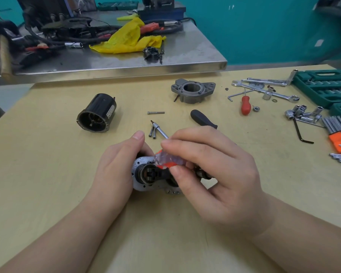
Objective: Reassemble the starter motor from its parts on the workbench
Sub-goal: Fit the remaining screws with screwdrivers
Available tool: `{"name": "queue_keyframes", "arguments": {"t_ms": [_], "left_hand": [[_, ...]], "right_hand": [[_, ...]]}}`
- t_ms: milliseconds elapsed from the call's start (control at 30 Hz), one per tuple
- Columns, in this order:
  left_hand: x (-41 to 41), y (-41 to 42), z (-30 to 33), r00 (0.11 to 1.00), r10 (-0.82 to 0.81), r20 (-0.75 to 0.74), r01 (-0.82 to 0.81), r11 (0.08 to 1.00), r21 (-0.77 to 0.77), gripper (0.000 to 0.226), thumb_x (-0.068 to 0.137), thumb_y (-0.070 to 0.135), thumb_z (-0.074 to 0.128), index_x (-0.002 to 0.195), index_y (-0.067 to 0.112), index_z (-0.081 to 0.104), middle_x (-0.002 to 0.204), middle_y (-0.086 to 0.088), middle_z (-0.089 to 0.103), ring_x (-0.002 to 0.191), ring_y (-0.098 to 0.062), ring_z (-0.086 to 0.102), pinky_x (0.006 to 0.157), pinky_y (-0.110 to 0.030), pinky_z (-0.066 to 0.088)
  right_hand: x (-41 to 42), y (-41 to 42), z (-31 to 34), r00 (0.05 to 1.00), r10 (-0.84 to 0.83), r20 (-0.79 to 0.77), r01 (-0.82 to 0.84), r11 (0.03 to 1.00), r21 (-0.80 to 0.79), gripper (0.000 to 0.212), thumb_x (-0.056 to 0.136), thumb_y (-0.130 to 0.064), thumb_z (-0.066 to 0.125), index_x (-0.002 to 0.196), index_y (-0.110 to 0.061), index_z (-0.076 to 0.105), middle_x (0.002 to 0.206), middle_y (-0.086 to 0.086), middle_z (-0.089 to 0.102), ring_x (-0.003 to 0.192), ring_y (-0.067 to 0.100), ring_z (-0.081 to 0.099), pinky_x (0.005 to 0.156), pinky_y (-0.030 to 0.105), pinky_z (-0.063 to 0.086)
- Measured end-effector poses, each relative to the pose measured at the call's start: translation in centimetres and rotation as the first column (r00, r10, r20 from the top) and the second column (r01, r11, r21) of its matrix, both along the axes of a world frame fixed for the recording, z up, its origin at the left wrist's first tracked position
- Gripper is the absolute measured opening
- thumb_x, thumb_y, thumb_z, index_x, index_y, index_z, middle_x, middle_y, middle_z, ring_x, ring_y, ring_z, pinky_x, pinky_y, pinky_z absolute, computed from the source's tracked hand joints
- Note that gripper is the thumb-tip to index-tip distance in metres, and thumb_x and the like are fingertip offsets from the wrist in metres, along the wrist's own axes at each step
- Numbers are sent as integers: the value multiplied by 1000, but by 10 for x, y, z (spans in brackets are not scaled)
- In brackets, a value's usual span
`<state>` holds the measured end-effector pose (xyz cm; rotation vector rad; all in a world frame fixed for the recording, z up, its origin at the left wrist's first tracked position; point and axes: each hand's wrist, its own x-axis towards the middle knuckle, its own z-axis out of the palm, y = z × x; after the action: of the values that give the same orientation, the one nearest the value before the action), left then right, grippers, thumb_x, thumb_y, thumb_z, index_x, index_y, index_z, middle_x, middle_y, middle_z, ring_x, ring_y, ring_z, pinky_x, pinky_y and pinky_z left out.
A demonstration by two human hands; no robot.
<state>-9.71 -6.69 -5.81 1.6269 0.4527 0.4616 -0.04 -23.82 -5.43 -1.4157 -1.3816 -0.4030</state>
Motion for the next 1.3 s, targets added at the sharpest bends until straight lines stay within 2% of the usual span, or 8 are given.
{"name": "queue_keyframes", "arguments": {"t_ms": [167, 267, 533, 733, 900, 1033, 1167, 1300], "left_hand": [[0, 1, -1, 1000, 0, -8, 0, 1000, 1, 65, 85, 69, 50, 69, 9, 70, 71, -27, 63, 64, -34, 58, 67, -49, 45], [0, 1, -2, 1000, -9, 2, 9, 1000, -27, 68, 86, 69, 53, 75, 5, 70, 81, -39, 61, 69, -39, 59, 70, -54, 45], [1, 4, -4, 1000, -7, 8, 7, 1000, -13, 66, 87, 69, 51, 69, 8, 68, 70, -28, 59, 64, -32, 54, 67, -48, 42], [-1, 3, -4, 1000, -1, 3, 1, 1000, 4, 72, 88, 70, 52, 78, 1, 70, 84, -40, 60, 71, -48, 59, 70, -61, 47], [0, 3, -6, 1000, 18, -6, -18, 1000, -10, 68, 83, 72, 53, 72, 8, 72, 79, -35, 63, 67, -29, 60, 69, -45, 45], [0, 2, -4, 1000, -7, 2, 7, 1000, -11, 69, 84, 70, 52, 74, 5, 71, 80, -37, 62, 67, -39, 60, 71, -47, 46], [-1, 2, -4, 1000, -4, 6, 4, 1000, -11, 67, 84, 70, 52, 73, 6, 71, 77, -34, 63, 68, -30, 59, 69, -44, 45], [-1, 2, -2, 1000, 1, 4, -1, 1000, 10, 72, 86, 70, 51, 77, 1, 71, 83, -39, 62, 71, -44, 61, 71, -55, 46]], "right_hand": [[3, 0, -1, 1000, -13, 5, 13, 1000, -6, 22, 99, -6, 73, 120, 1, 75, 107, 16, 66, 89, 17, 65, 82, 24, 50], [2, -1, -1, 1000, 18, -9, -18, 1000, -5, 25, 101, -7, 65, 122, 4, 73, 115, 18, 67, 93, 24, 67, 84, 29, 52], [3, 0, -1, 1000, -8, -2, 8, 1000, -9, 23, 98, -8, 73, 120, 0, 75, 104, 17, 68, 90, 21, 66, 80, 28, 53], [0, -1, -1, 999, 41, -6, -42, 999, -13, 26, 97, 4, 63, 121, 8, 71, 115, 20, 69, 105, 25, 69, 90, 28, 53], [1, 1, 0, 1000, -5, 9, 5, 1000, -6, 28, 96, -4, 74, 125, -1, 71, 107, 12, 70, 96, 14, 67, 87, 23, 52], [3, 0, -1, 1000, 4, -1, -4, 1000, -7, 25, 98, -7, 73, 122, 1, 73, 108, 16, 66, 92, 15, 65, 84, 23, 50], [0, 0, 0, 999, 31, 9, -31, 999, -7, 25, 98, 2, 64, 122, 7, 71, 113, 18, 69, 101, 20, 68, 89, 24, 52], [2, 0, 0, 1000, -12, 8, 12, 1000, -7, 25, 98, -6, 73, 123, -1, 73, 106, 12, 68, 94, 18, 66, 84, 26, 52]]}}
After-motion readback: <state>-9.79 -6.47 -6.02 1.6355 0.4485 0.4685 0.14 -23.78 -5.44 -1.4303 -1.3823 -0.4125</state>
